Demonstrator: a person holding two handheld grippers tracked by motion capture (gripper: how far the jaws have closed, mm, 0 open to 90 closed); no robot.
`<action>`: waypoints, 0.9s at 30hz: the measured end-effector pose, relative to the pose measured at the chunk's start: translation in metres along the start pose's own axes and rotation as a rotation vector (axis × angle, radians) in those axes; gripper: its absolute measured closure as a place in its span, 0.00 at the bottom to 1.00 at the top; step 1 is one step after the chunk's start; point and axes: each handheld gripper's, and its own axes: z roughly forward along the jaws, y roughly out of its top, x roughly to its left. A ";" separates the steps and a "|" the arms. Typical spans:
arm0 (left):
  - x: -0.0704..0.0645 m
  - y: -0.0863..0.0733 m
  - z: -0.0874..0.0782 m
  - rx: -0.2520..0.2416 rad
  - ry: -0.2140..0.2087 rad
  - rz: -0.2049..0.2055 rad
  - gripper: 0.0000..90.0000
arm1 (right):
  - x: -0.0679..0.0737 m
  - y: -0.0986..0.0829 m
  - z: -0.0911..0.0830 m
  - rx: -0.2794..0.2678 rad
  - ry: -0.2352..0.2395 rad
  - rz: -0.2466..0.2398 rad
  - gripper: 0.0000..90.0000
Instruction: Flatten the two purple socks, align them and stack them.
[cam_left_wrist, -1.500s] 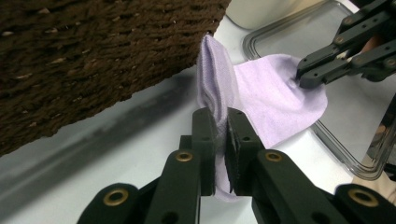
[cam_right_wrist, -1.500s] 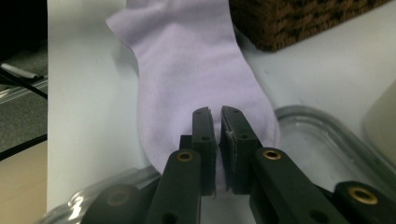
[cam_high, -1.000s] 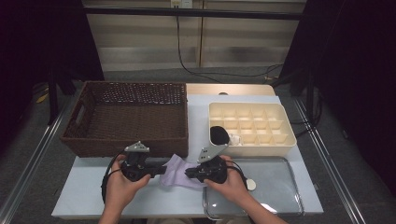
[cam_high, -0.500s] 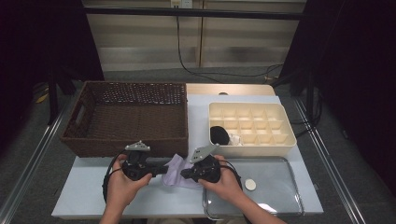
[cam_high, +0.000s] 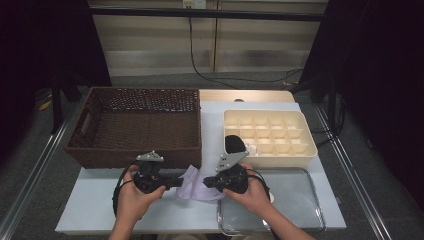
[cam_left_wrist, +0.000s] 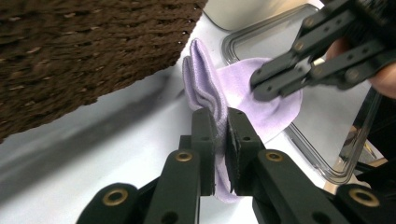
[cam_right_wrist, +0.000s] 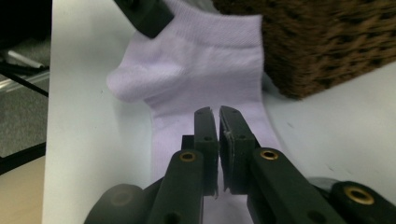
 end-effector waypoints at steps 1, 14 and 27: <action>0.000 0.000 0.001 0.001 -0.001 0.001 0.93 | -0.001 -0.001 -0.003 0.000 -0.004 0.003 0.95; -0.014 0.009 0.013 0.048 -0.002 0.027 0.92 | -0.011 -0.019 -0.033 -0.020 -0.050 0.015 0.95; -0.024 0.015 0.022 0.066 -0.003 0.054 0.92 | -0.020 -0.048 -0.060 -0.029 -0.078 0.075 0.94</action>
